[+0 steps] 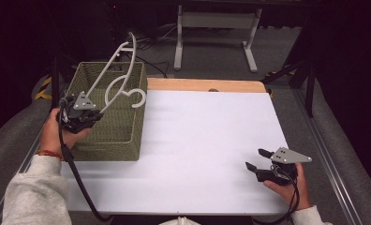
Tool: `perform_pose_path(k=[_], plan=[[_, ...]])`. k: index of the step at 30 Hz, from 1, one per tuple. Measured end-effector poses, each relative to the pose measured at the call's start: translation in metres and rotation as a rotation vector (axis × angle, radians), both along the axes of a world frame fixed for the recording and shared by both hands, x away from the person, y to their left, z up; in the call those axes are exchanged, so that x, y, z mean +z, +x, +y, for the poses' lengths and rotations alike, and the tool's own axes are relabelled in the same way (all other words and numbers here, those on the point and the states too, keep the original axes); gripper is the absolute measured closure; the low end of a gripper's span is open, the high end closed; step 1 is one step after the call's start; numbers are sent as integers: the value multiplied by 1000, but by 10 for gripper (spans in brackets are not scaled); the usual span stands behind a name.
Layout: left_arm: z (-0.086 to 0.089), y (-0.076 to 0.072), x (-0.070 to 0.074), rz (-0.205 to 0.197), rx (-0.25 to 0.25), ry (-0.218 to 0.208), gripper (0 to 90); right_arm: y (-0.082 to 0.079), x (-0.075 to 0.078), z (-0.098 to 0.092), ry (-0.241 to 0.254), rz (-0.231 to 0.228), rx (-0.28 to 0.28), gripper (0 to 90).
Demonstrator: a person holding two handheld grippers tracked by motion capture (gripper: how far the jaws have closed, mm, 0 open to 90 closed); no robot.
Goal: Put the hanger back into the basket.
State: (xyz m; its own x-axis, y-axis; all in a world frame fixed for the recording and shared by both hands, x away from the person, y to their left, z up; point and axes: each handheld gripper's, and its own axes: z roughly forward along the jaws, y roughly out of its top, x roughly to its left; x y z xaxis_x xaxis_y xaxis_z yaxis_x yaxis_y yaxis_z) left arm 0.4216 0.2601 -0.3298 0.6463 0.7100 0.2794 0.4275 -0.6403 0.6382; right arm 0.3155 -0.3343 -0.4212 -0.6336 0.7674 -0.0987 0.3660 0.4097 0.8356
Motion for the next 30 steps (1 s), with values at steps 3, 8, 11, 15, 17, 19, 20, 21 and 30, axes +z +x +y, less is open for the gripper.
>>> perform_pose_path(k=[3, 8, 11, 15, 17, 19, 20, 21, 30], plan=[[5, 1, -4, 6, 4, 2, 824, 0, -1, 0, -3, 3, 3, 291], [15, 3, -9, 32, 3, 4, 824, 0, -1, 1, -3, 6, 5, 291], [20, 3, -14, 43, 2, 4, 823, 1, -2, 1, -7, 10, 6, 291], [25, 1, -17, 53, -19, -8, 823, 1, -2, 2, -9, 11, 7, 291], [25, 1, -18, 64, -37, -3, 823, 1, -2, 2, -10, 12, 7, 291], [24, 0, -19, 72, -42, 7, 823, 1, -2, 2, -10, 13, 7, 291], [24, 0, -20, 76, -49, 11, 823, 1, -2, 2, -11, 12, 7, 291], [24, 0, -20, 82, -55, 19, 822, 1, -2, 2, -11, 12, 7, 291], [23, 3, -26, 90, -30, 9, 810, 1, -3, 2, -12, 16, 8, 290]])
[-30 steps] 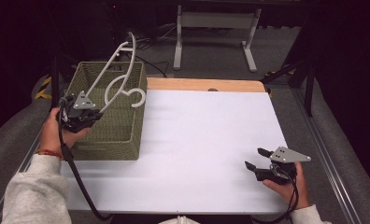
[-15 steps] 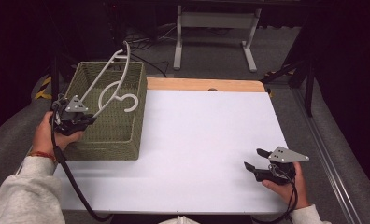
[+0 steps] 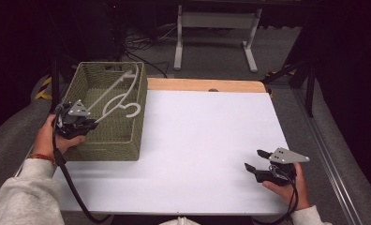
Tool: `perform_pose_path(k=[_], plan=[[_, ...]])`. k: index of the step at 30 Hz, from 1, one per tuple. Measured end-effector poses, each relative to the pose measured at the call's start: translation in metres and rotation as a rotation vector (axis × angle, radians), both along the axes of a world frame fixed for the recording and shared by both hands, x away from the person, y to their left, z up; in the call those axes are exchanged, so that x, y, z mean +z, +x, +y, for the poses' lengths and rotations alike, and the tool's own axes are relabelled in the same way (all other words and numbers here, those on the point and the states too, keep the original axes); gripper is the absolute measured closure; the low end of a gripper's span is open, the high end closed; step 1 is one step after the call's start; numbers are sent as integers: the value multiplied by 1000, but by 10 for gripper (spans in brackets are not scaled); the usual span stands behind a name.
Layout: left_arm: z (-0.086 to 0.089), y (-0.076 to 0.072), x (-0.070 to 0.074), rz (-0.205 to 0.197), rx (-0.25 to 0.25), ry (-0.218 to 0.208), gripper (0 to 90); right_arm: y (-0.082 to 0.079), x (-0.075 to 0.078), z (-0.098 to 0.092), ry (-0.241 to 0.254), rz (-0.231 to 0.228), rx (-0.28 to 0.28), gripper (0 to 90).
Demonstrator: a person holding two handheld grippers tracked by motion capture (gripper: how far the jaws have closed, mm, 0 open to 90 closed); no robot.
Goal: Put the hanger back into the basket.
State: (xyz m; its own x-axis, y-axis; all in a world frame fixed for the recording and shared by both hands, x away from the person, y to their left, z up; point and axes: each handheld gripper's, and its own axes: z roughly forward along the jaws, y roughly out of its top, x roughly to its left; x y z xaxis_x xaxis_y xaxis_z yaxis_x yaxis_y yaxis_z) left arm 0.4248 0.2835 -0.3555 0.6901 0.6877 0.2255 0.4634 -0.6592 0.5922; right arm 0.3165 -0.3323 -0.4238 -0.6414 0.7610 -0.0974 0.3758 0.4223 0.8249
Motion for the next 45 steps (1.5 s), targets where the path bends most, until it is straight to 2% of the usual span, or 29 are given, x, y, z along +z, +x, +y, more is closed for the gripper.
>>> perform_pose_path(k=[1, 3, 5, 7, 15, 17, 23, 25, 29, 35, 37, 41, 45], plan=[[0, 0, 0, 0, 0, 0, 790, 0, 0, 0, 0, 0, 0, 290], [2, 0, 0, 5, 1, -25, 805, 0, 0, -1, 1, -1, -7, 290], [3, -1, -1, -2, -2, -18, 802, 0, 0, -1, 0, -1, -7, 289], [3, -2, -1, -4, -1, -34, 799, 0, 0, 0, 1, 1, -5, 289], [3, -4, -2, -13, -2, -43, 756, 0, 0, 1, 0, 1, -2, 285], [3, -5, 0, -20, -6, -60, 742, 0, 0, 1, 0, 1, -1, 286], [3, -5, 1, -23, -12, -59, 735, 0, 0, 1, 0, 2, -1, 286], [3, -5, 2, -32, -8, -74, 735, 0, -1, 1, -5, 2, 2, 286], [-1, -6, 4, -42, -10, -82, 664, 0, -1, 1, -3, 2, 2, 281], [-7, -10, 10, -95, -19, -120, 605, 0, 0, 0, -2, 2, -1, 280], [-9, -11, 11, -108, -23, -116, 580, 0, 0, 1, -3, 1, 0, 280], [-12, -15, 15, -154, -18, -161, 510, 0, 0, 1, -5, 2, 1, 280], [-17, -19, 17, -165, -31, -176, 453, 0, 0, 1, -7, 3, 2, 280]])
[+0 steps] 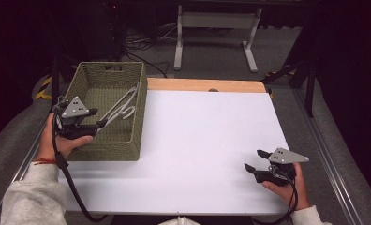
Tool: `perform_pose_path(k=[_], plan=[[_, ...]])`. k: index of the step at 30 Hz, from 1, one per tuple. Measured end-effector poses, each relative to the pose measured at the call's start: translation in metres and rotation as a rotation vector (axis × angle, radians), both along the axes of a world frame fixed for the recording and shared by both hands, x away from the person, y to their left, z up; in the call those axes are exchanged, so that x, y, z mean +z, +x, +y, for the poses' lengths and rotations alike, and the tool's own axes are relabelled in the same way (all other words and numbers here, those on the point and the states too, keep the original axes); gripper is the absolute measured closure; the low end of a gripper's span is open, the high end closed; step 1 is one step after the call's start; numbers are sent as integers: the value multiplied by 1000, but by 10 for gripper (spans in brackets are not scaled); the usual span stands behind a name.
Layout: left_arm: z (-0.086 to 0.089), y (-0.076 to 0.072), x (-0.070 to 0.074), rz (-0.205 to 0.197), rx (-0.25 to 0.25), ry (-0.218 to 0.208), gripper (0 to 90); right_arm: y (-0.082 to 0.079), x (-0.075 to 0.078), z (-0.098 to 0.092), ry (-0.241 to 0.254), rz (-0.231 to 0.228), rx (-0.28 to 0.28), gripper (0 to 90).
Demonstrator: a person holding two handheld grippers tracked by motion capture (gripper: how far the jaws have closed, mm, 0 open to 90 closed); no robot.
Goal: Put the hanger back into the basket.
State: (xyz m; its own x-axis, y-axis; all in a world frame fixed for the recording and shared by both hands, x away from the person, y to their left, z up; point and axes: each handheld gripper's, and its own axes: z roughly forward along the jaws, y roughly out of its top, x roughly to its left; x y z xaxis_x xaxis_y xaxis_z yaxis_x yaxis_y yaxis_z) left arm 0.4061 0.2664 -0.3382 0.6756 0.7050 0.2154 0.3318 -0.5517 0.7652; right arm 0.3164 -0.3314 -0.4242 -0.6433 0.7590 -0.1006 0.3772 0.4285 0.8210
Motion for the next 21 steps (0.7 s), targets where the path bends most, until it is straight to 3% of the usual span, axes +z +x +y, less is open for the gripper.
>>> perform_pose_path(k=[3, 6, 13, 18, 21], plan=[[-3, -2, 1, -11, 4, -33, 405, 0, 0, 0, -2, 1, 2, 280], [-7, -4, 2, -20, 12, -33, 305, 0, 0, 0, -4, 0, 2, 280], [-18, -16, 9, -51, -24, -99, 139, 0, 0, 0, -4, 0, 1, 280], [-31, -27, 13, -88, -74, -95, 94, 0, -1, 1, -9, 2, 4, 280], [-38, -31, 13, -88, -96, -114, 94, 0, 0, 0, -7, 1, 2, 280]])
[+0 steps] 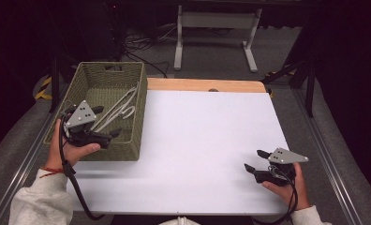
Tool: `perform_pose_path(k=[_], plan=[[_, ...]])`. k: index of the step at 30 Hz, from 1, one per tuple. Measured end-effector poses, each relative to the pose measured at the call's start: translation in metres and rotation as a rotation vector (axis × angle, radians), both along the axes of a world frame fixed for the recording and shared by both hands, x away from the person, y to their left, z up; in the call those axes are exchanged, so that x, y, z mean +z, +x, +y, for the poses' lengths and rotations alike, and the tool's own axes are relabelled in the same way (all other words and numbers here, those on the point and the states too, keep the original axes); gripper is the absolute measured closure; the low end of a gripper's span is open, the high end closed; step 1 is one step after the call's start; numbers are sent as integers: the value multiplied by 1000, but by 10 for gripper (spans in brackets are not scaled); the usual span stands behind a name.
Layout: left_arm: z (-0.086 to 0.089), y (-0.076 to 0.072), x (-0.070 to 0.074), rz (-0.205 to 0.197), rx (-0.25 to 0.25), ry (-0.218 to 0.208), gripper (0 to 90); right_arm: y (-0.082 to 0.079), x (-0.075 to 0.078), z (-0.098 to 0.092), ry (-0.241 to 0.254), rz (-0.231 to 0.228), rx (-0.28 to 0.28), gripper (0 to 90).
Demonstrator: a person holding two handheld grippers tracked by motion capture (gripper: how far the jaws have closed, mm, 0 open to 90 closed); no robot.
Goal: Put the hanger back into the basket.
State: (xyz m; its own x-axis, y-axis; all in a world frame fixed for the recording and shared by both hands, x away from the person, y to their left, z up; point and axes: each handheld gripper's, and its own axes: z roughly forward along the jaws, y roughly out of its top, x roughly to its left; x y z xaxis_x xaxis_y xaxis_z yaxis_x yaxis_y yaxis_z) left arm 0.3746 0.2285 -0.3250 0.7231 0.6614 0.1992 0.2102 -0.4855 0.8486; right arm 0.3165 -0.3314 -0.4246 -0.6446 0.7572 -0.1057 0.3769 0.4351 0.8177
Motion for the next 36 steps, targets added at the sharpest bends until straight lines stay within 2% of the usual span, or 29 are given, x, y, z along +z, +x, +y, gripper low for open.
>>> perform_pose_path(k=[7, 9, 16, 23, 29, 32, 36], plan=[[-17, -11, -1, -24, -46, -16, 90, 0, 0, 0, 0, 0, -1, 280], [-23, -14, -2, -36, -65, -6, 90, 0, 0, -1, 0, -1, -3, 280], [-39, -26, -7, -53, -110, -17, 89, -1, 0, 0, 0, 0, -2, 279], [-54, -41, -11, -86, -148, -10, 90, 0, 0, -1, 0, 0, -1, 278], [-67, -51, -16, -90, -193, -13, 94, -1, 0, 0, -2, 1, -1, 277], [-76, -57, -22, -89, -226, 3, 99, 0, -1, 0, -3, 2, 2, 277], [-81, -59, -26, -90, -240, 24, 104, 0, -1, 0, -4, 1, 6, 277]])
